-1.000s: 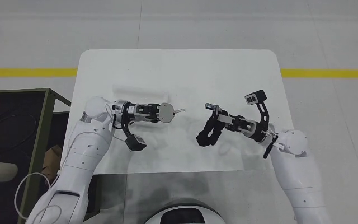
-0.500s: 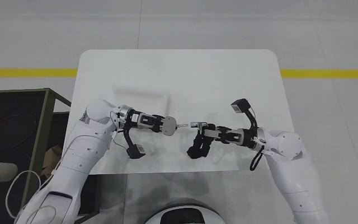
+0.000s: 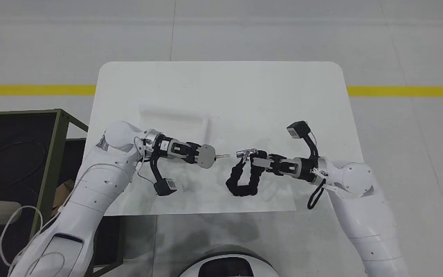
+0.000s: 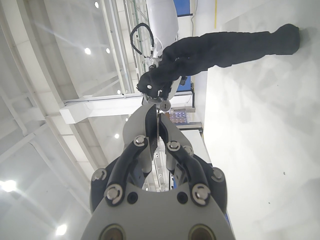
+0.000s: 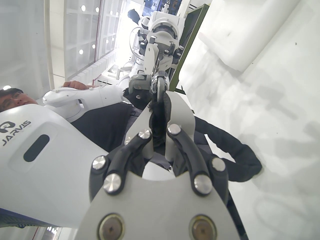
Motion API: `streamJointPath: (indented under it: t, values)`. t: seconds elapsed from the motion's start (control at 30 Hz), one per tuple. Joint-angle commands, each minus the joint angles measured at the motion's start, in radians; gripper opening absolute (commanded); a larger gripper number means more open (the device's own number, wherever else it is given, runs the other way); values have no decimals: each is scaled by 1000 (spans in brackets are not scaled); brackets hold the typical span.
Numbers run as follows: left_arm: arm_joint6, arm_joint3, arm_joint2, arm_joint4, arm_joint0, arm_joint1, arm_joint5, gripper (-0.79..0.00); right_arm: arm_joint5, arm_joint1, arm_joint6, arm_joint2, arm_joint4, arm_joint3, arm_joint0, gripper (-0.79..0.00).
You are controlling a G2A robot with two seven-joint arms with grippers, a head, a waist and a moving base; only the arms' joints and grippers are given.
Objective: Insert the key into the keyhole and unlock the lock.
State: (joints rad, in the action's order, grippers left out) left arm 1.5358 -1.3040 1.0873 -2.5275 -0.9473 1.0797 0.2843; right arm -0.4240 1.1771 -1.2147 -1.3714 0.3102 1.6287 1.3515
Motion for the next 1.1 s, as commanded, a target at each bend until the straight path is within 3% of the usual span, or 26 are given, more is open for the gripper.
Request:
streamJointPath:
  t: [0.0, 1.07]
  values:
    - [-3, -5, -1, 0, -3, 1, 3, -785, 1, -1, 0, 3, 11, -6, -1, -785]
    - [-44, -56, -9, -60, -10, -1, 44, -785, 32, -9, 1, 41, 88, -27, -6, -785]
